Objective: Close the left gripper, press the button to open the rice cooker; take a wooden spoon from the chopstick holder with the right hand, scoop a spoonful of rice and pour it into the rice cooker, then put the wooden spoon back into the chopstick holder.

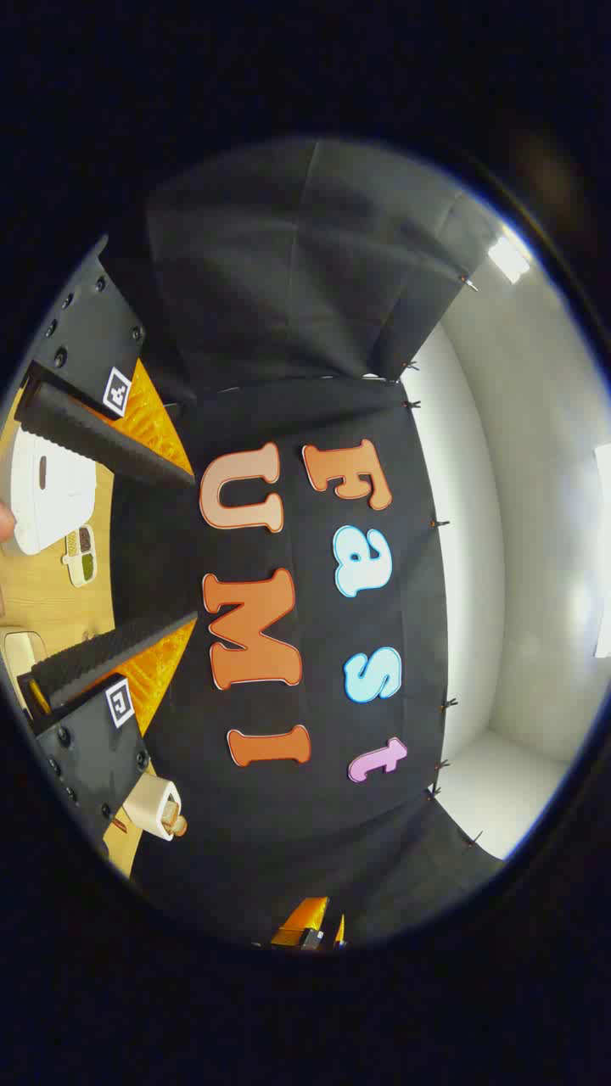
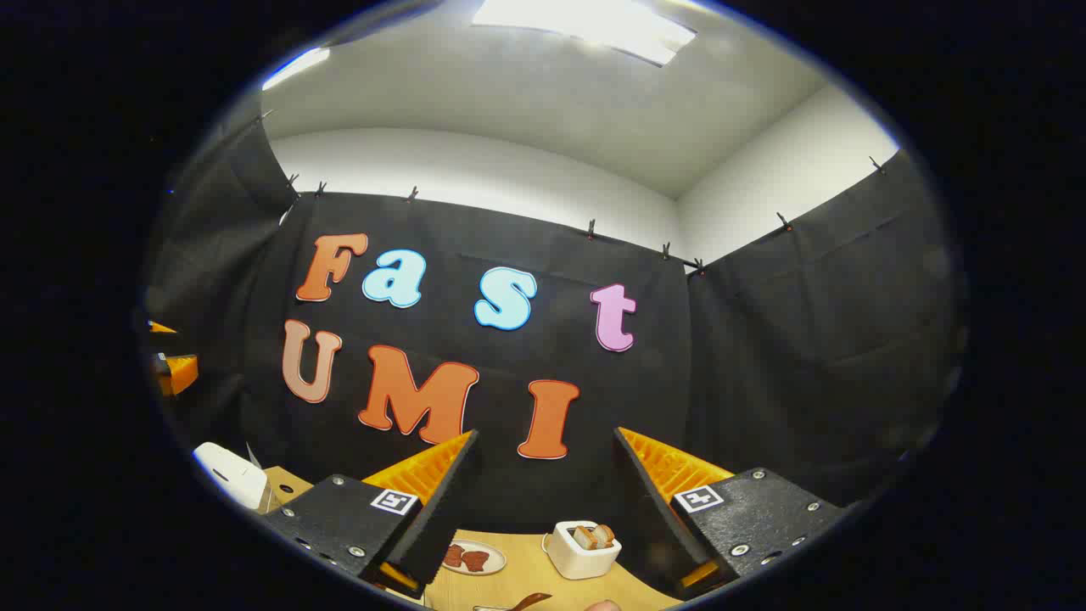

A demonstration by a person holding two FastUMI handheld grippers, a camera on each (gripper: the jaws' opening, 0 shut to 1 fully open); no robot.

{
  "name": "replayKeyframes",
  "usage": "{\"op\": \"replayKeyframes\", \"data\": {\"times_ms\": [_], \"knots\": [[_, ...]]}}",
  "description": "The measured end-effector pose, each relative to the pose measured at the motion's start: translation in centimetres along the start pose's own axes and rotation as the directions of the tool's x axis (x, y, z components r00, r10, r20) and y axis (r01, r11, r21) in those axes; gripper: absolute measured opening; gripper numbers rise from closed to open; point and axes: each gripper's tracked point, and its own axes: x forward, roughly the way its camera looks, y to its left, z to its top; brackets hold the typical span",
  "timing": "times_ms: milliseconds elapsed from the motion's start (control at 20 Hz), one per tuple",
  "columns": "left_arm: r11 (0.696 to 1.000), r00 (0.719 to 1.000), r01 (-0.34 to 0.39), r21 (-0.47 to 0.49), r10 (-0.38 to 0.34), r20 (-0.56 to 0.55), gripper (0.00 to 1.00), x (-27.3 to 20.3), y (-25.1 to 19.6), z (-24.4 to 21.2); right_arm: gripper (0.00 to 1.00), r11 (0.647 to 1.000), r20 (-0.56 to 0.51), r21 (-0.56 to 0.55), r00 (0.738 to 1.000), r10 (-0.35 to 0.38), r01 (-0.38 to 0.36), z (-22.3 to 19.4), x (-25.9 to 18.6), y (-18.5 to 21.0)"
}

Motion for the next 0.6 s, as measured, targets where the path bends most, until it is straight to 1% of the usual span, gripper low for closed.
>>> {"op": "replayKeyframes", "data": {"times_ms": [100,200,300,350,400,550,600], "knots": [[0.999,0.999,0.031,-0.034,-0.031,-0.008,0.99,0.9,1.2,-0.3,0.94,1.0,-0.037,-0.008,0.999,-0.019,0.019,-0.3,-0.6,1.9],[0.996,0.998,0.068,-0.065,-0.068,-0.005,0.99,1.6,1.8,-0.3,0.94,0.999,-0.066,-0.024,0.997,-0.034,0.033,-0.3,-1.1,3.1],[0.996,0.998,0.064,-0.059,-0.065,-0.017,0.94,2.3,2.9,-0.8,0.93,0.998,-0.071,-0.05,0.997,-0.03,0.027,-0.1,-0.8,4.1],[0.997,0.998,0.055,-0.059,-0.056,-0.013,0.96,2.3,3.3,-0.6,0.93,0.998,-0.071,-0.066,0.997,-0.026,0.022,0.0,-0.6,4.5],[0.997,0.999,0.045,-0.06,-0.046,-0.01,0.96,2.5,3.5,-0.3,0.92,0.997,-0.071,-0.078,0.997,-0.027,0.021,0.2,-0.2,4.5],[0.996,0.999,0.026,-0.085,-0.027,-0.017,0.96,2.8,3.5,-0.2,0.93,0.998,-0.035,-0.068,0.999,-0.019,0.017,1.2,0.5,4.5],[0.995,1.0,0.017,-0.098,-0.019,-0.018,0.94,3.0,3.6,-0.1,0.92,0.998,-0.013,-0.058,1.0,-0.01,0.009,1.5,0.7,4.4]]}}
